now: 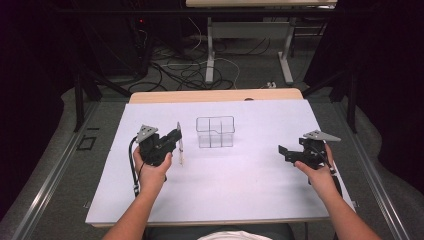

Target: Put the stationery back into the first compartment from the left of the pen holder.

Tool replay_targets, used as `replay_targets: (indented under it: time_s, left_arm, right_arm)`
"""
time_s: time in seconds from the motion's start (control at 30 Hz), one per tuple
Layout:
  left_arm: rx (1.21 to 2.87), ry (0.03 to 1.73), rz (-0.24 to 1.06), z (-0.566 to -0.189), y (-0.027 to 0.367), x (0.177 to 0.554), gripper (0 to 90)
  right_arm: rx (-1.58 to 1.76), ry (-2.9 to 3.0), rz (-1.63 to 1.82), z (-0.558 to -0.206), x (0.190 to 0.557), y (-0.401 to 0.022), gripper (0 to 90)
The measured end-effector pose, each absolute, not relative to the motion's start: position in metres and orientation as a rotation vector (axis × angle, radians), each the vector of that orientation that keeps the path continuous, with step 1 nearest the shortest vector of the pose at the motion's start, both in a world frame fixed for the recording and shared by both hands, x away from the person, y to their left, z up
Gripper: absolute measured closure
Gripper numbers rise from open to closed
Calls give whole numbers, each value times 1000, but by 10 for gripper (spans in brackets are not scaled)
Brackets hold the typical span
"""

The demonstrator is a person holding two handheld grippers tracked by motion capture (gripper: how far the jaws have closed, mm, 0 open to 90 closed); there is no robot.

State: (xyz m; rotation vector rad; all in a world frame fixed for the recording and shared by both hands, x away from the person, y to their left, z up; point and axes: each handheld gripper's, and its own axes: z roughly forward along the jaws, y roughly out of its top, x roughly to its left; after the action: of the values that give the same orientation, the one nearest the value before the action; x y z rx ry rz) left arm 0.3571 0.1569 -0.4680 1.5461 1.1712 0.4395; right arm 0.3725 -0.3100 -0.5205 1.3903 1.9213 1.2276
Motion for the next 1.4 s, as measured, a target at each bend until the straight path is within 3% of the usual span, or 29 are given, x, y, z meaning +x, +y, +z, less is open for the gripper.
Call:
replay_targets:
  time_s: [0.67, 1.4]
  left_arm:
    - [1499, 1131, 420, -443, 132, 383, 808]
    - [1358, 1227, 409, -410, 143, 430, 807]
  right_arm:
    - [1383, 1918, 1229, -518, 369, -308, 92]
    - [1389, 1920, 1230, -519, 368, -309, 93]
